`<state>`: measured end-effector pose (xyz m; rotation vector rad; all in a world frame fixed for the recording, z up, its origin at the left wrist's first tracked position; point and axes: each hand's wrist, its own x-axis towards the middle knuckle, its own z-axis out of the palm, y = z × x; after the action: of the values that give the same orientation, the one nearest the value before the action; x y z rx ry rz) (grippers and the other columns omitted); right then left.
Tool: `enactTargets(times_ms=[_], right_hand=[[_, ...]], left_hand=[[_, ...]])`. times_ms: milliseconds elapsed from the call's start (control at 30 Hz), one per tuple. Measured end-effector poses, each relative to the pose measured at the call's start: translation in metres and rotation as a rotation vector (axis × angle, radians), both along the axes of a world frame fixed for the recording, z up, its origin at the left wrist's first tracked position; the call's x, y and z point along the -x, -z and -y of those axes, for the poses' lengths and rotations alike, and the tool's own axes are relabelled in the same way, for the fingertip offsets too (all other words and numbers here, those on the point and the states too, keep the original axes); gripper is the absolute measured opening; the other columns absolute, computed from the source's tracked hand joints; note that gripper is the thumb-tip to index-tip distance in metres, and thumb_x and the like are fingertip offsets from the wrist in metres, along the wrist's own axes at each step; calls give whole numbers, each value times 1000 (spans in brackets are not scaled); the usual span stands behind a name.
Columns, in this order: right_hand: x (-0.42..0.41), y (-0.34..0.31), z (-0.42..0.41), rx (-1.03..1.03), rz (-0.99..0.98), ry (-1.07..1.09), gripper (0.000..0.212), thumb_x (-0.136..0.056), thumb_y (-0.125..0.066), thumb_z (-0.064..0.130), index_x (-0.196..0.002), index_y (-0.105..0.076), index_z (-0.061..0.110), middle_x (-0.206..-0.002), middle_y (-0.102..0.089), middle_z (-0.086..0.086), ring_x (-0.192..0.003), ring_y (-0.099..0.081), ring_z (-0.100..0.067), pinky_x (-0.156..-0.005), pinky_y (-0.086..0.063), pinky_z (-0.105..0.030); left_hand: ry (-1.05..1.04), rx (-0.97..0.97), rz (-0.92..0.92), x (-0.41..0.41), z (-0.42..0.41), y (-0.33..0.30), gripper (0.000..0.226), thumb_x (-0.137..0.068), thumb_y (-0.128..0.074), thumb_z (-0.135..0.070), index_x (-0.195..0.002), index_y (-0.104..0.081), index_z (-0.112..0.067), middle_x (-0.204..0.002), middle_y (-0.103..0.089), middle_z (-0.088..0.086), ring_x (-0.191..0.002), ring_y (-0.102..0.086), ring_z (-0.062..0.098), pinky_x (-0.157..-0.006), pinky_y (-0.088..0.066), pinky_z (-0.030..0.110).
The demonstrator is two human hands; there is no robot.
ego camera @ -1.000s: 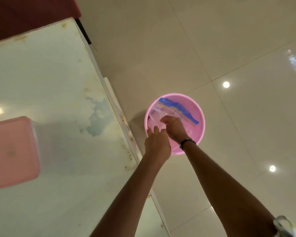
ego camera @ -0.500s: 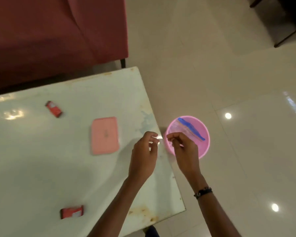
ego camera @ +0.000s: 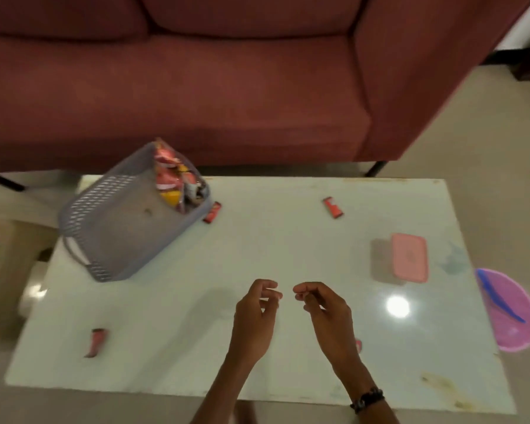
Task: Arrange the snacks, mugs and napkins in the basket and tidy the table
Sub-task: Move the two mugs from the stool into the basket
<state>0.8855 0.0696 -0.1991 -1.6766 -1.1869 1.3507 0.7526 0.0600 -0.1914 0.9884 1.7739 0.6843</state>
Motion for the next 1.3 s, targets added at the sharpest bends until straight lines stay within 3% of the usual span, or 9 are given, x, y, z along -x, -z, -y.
enactTargets(times_ms=[167, 500, 900, 1000, 1167, 1300], right_hand=[[106, -17, 7, 4, -50, -81, 29, -91, -49, -2, -85, -69, 18, -89, -73, 8, -83, -68, -3, -78, -53, -25], [216, -38, -11, -10, -69, -318, 26, -93, -48, 1, -88, -69, 16, -93, -72, 8, -83, -66, 1, -75, -51, -13], [318, -39, -14, 10, -30, -511, 23, -93, -50, 2, -88, -69, 13, -91, -72, 6, -80, -65, 2, -69, -47, -6], [376, -40, -18, 9, -9, -574, 23, -92, -50, 1, -85, -69, 12, -88, -70, 10, -78, -65, 1, -70, -49, -10], [501, -26, -28, -75, 49, -707, 28, -89, -49, -3, -82, -66, 18, -87, -70, 9, -78, -68, -8, -81, -54, -33], [600, 0, -37, -43, 128, -767, 24, -90, -49, 4, -102, -67, 12, -106, -71, -3, -99, -65, -18, -93, -50, -32]], left_hand=[[-127, -34, -41, 115, 19, -20, 17, -94, -47, -12, -104, -57, -20, -95, -69, -6, -84, -66, 10, -68, -48, 18], [-436, -86, 58, 221, 45, -41, 17, -95, -46, -8, -104, -58, -17, -94, -69, -4, -81, -67, 9, -66, -52, 15], [-771, -108, 163, 336, 66, -34, 16, -95, -47, -8, -103, -57, -19, -99, -69, 1, -89, -67, 18, -71, -51, 26], [-925, -123, 217, 389, 65, -34, 19, -94, -49, -7, -111, -51, -15, -103, -65, 5, -89, -64, 19, -72, -51, 28], [-1097, -86, 157, 487, 61, -26, 29, -89, -52, -5, -118, -48, -9, -119, -57, 14, -104, -57, 26, -89, -48, 38], [-1052, -17, 22, 552, 50, -7, 44, -87, -52, -2, -129, -40, -1, -128, -52, 19, -118, -50, 35, -102, -41, 48]])
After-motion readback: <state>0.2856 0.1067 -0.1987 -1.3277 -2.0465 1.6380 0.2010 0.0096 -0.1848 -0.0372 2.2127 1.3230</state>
